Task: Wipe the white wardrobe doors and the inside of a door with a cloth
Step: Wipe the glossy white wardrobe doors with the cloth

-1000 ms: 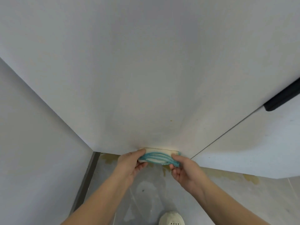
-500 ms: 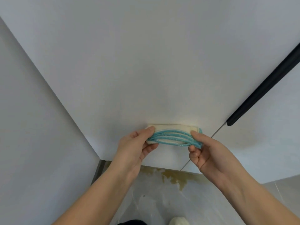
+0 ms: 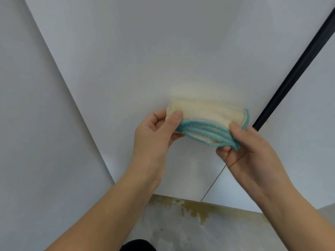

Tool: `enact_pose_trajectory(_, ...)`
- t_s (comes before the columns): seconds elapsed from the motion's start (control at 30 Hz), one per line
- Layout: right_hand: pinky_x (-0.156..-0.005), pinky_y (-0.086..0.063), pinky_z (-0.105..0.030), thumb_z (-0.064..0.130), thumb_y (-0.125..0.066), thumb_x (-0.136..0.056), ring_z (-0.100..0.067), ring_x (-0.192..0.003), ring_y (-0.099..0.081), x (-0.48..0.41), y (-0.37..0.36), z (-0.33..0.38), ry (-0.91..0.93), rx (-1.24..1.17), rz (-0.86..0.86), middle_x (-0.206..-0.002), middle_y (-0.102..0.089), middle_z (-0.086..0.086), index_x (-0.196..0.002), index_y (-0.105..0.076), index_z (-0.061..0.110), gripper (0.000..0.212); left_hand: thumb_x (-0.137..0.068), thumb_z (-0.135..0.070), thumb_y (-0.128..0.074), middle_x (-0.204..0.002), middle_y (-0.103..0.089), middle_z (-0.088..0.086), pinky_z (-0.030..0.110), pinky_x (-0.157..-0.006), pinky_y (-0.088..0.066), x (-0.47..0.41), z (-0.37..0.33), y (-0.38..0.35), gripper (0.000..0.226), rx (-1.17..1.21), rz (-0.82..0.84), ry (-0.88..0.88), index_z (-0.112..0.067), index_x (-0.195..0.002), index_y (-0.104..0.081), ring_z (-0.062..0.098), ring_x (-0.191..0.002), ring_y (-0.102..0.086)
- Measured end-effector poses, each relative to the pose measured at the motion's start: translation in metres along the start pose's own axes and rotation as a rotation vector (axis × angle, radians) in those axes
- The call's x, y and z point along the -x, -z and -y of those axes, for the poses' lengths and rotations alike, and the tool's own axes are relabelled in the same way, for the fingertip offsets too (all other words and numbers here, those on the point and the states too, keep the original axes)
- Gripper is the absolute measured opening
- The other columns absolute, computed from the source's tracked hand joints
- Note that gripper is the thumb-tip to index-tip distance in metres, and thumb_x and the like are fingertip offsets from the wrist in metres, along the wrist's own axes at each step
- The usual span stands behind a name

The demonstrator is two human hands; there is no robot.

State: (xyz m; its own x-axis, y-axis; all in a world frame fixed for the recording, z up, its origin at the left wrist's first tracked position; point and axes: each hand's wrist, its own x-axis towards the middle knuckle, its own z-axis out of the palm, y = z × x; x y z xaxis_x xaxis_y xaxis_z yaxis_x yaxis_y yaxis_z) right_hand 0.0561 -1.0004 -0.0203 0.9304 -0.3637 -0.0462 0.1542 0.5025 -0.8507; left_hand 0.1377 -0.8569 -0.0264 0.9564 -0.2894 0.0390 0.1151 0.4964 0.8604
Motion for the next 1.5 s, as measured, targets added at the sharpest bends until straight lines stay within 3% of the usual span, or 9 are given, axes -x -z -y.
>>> enact_pose_trajectory(0.07, -0.05, -0.049, -0.018, 0.012, -0.056, -0.081, -0.011, -0.07, -0.062, 0.007, 0.019, -0.022, -0.066, 0.012, -0.038, -0.092, -0.069, -0.006, -0.107, -0.064, 0.007, 0.028, -0.082, -0.017, -0.066, -0.078, -0.072, -0.001, 0.024, -0.071, -0.057, 0.007, 0.026, 0.016, 0.02, -0.075, -0.014, 0.084, -0.005, -0.097, -0.064, 0.011, -0.077, -0.068)
enact_pose_trajectory(0.2, -0.044, -0.049, -0.02, 0.008, -0.06, -0.078, -0.014, -0.057, -0.058, 0.014, 0.073, -0.091, -0.301, 0.039, -0.222, -0.081, -0.068, -0.012, -0.105, -0.066, 0.0, 0.029, -0.089, -0.007, -0.065, -0.077, -0.072, 0.005, 0.026, -0.066, -0.056, 0.013, 0.105, 0.062, 0.006, -0.235, -0.083, 0.393, -0.004, -0.094, -0.065, 0.016, -0.073, -0.069)
enact_pose_trajectory(0.37, -0.041, -0.047, -0.021, 0.003, -0.055, -0.092, -0.014, -0.045, -0.052, 0.009, 0.149, -0.184, -0.645, 0.058, -0.364, -0.073, -0.061, -0.014, -0.101, -0.06, -0.001, 0.011, -0.088, -0.002, -0.067, -0.079, -0.067, 0.012, 0.029, -0.065, -0.059, 0.013, 0.21, 0.11, 0.004, -0.375, -0.193, 0.655, -0.005, -0.085, -0.065, 0.02, -0.071, -0.065)
enact_pose_trajectory(0.47, -0.039, -0.045, -0.021, 0.005, -0.054, -0.095, -0.014, -0.044, -0.052, -0.002, 0.188, -0.226, -0.826, 0.123, -0.427, -0.07, -0.058, -0.013, -0.101, -0.058, -0.001, 0.01, -0.087, -0.003, -0.068, -0.085, -0.064, 0.015, 0.025, -0.057, -0.058, 0.014, 0.264, 0.133, 0.006, -0.391, -0.258, 0.818, -0.001, -0.088, -0.062, 0.021, -0.073, -0.063)
enact_pose_trajectory(0.67, -0.035, -0.041, -0.019, 0.007, -0.053, -0.097, -0.013, -0.044, -0.049, -0.031, 0.232, -0.286, -0.959, 0.217, -0.549, -0.065, -0.053, -0.012, -0.091, -0.055, 0.0, 0.01, -0.09, 0.0, -0.063, -0.086, -0.06, 0.018, 0.023, -0.044, -0.054, -0.005, 0.339, 0.155, 0.007, -0.391, -0.318, 1.02, -0.001, -0.087, -0.057, 0.022, -0.07, -0.06)
enact_pose_trajectory(1.03, -0.034, -0.039, -0.018, 0.002, -0.05, -0.097, -0.014, -0.039, -0.047, -0.065, 0.252, -0.319, -0.915, 0.237, -0.653, -0.067, -0.052, -0.013, -0.089, -0.054, -0.001, 0.009, -0.089, 0.006, -0.06, -0.079, -0.057, 0.018, 0.022, -0.034, -0.048, -0.029, 0.387, 0.163, 0.011, -0.244, -0.508, 1.038, 0.0, -0.082, -0.054, 0.024, -0.066, -0.056)
enact_pose_trajectory(1.23, -0.032, -0.039, -0.016, 0.002, -0.049, -0.096, -0.01, -0.029, -0.048, -0.068, 0.242, -0.306, -0.884, 0.154, -0.719, -0.066, -0.052, -0.013, -0.085, -0.054, -0.001, 0.012, -0.088, 0.007, -0.062, -0.075, -0.057, 0.018, 0.021, -0.033, -0.047, -0.025, 0.372, 0.154, 0.01, -0.164, -0.561, 0.995, 0.002, -0.082, -0.055, 0.024, -0.062, -0.055)
enact_pose_trajectory(1.37, -0.032, -0.039, -0.014, 0.002, -0.049, -0.096, -0.009, -0.029, -0.047, -0.065, 0.226, -0.283, -0.864, 0.092, -0.728, -0.064, -0.052, -0.012, -0.085, -0.055, -0.002, 0.013, -0.086, 0.005, -0.065, -0.076, -0.06, 0.019, 0.022, -0.034, -0.048, -0.026, 0.346, 0.142, 0.013, -0.173, -0.544, 0.954, 0.007, -0.097, -0.058, 0.025, -0.058, -0.058)
enact_pose_trajectory(1.5, -0.031, -0.039, -0.014, 0.002, -0.052, -0.094, -0.008, -0.031, -0.049, -0.059, 0.205, -0.251, -0.809, 0.078, -0.714, -0.053, -0.055, -0.01, -0.084, -0.057, -0.001, 0.012, -0.084, 0.005, -0.068, -0.075, -0.061, 0.019, 0.022, -0.038, -0.05, -0.024, 0.311, 0.128, 0.009, -0.188, -0.498, 0.879, 0.006, -0.081, -0.06, 0.02, -0.048, -0.062)
